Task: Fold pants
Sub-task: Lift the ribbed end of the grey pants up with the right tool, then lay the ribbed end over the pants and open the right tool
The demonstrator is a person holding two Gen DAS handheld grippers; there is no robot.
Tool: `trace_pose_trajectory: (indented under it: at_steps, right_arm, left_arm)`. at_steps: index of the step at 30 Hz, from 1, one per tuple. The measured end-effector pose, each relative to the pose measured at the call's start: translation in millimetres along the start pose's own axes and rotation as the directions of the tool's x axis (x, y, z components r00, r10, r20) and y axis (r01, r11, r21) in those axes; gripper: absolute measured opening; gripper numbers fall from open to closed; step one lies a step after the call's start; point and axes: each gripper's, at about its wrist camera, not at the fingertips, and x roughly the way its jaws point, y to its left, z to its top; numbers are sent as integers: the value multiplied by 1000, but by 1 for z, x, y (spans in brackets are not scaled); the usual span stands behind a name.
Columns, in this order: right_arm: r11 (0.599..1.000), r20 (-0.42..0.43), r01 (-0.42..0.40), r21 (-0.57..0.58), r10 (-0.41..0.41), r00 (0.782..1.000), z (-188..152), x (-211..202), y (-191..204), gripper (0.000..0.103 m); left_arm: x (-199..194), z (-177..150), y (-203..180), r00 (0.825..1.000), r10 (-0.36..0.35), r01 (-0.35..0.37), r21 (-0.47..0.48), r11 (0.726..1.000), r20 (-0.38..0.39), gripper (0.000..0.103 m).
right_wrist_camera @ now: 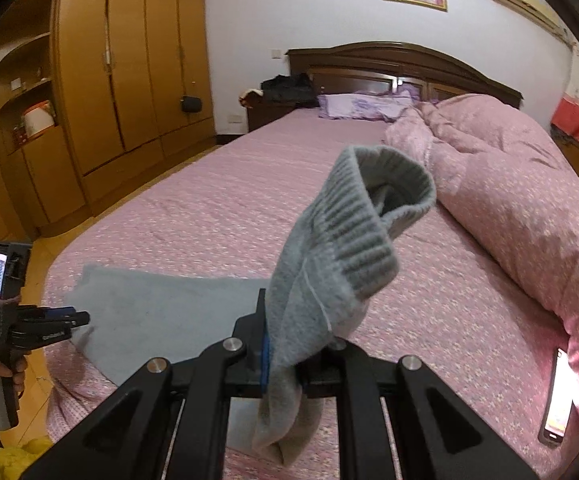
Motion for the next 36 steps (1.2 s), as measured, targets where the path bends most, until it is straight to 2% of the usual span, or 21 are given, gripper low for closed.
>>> trace_pose_trajectory:
  at_steps: [12, 24, 28, 36]
  right_arm:
    - [995, -3, -80, -65, 80, 997, 18, 11, 40, 10]
    - [970, -20, -196, -147, 195, 981, 34, 28, 98, 10]
    - [958, -43, -235, -166, 231, 972, 32, 41, 116, 10]
    - [937, -142, -298, -182, 274, 951, 9, 85, 152, 10]
  left_arm:
    - [-3, -4, 15, 1000, 12, -12, -21, 1000, 0, 23]
    - [-6, -6, 37, 1000, -1, 1, -74, 997, 3, 23]
    - [-6, -8, 46, 1000, 5, -4, -96, 995, 1, 23]
    - [-5, -12, 61, 1000, 12, -12, -131, 991, -1, 23]
